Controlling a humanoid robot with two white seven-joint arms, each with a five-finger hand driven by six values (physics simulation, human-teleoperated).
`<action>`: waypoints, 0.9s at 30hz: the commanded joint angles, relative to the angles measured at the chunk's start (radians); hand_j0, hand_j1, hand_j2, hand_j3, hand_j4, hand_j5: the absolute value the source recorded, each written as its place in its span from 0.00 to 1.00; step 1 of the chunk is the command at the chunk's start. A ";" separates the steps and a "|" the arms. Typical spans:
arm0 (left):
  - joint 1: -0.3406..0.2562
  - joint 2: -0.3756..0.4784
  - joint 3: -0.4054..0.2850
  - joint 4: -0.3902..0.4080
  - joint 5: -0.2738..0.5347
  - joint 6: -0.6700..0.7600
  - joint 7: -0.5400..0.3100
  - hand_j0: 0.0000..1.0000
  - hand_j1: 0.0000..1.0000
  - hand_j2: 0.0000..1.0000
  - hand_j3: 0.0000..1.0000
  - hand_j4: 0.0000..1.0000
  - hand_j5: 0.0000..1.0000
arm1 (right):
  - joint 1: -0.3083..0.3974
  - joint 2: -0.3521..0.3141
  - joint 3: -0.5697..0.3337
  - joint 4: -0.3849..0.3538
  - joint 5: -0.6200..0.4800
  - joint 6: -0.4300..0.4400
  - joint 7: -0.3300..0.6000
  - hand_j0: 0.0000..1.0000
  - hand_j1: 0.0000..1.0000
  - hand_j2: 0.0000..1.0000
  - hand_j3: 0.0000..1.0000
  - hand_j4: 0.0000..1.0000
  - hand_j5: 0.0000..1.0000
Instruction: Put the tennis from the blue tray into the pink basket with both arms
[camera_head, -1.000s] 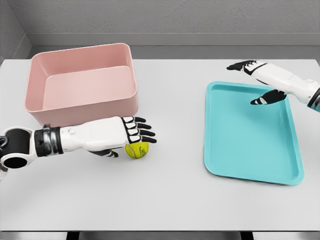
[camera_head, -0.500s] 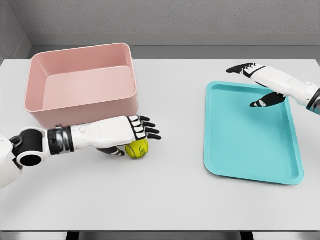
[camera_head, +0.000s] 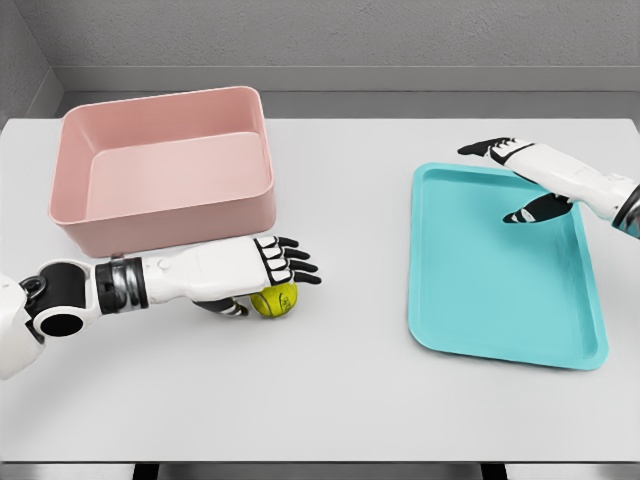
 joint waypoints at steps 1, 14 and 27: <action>0.000 0.001 0.000 0.000 0.000 0.001 -0.001 1.00 1.00 1.00 1.00 1.00 1.00 | 0.000 0.000 0.002 0.002 -0.007 0.001 -0.001 1.00 1.00 1.00 1.00 1.00 1.00; 0.015 0.002 0.002 0.017 -0.015 0.001 0.003 0.96 0.96 0.96 0.96 0.96 0.96 | 0.003 0.003 0.005 0.001 -0.006 0.001 0.001 1.00 1.00 1.00 1.00 1.00 1.00; 0.021 0.004 0.002 0.016 -0.020 0.001 0.000 0.64 0.64 0.64 0.64 0.64 0.64 | 0.003 0.002 0.005 0.004 -0.006 0.001 0.001 1.00 1.00 1.00 1.00 1.00 1.00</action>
